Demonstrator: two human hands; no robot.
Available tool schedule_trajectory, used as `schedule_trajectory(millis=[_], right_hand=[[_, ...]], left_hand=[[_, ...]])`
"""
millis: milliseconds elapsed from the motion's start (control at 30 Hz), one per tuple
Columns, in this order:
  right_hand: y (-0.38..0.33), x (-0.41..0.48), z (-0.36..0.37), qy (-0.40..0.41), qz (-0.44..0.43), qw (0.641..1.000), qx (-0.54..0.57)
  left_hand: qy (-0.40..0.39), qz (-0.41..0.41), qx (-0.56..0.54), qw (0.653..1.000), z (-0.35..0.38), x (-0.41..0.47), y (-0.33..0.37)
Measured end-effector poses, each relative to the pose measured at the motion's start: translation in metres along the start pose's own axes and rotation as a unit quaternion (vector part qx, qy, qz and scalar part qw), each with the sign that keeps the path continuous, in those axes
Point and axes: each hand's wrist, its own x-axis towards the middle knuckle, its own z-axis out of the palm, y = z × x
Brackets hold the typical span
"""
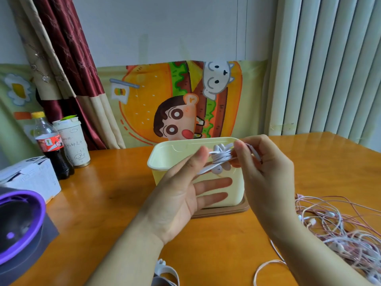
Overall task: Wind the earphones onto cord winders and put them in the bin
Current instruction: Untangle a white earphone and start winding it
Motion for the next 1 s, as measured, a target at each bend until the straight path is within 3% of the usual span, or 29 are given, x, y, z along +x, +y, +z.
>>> schedule_trajectory(millis=[200, 433, 633, 733, 833, 900, 1000], right_hand=[[0.0, -0.002, 0.002, 0.002, -0.02, 1.0, 0.0], [-0.008, -0.002, 0.003, -0.081, 0.024, 0.996, 0.017], [-0.004, 0.009, -0.005, -0.105, 0.156, 0.979, 0.077], [0.006, 0.016, -0.014, -0.199, 0.209, 0.952, 0.103], [0.015, 0.022, -0.021, -0.292, 0.27, 0.896, 0.198], [0.016, 0.025, -0.025, -0.323, 0.273, 0.878, 0.222], [0.009, 0.029, -0.03, -0.34, 0.239, 0.891, 0.182]], left_hand=[[0.105, 0.092, -0.031, 0.99, 0.016, 0.002, -0.017], [0.194, 0.117, -0.05, 0.973, 0.01, 0.007, -0.022], [0.176, 0.164, -0.057, 0.969, 0.007, 0.01, -0.021], [0.148, 0.169, -0.061, 0.972, 0.006, 0.011, -0.018], [0.104, 0.161, -0.083, 0.978, 0.004, 0.01, -0.017], [0.066, 0.133, -0.085, 0.985, 0.004, 0.009, -0.018], [0.029, 0.09, -0.056, 0.994, 0.002, 0.008, -0.02]])
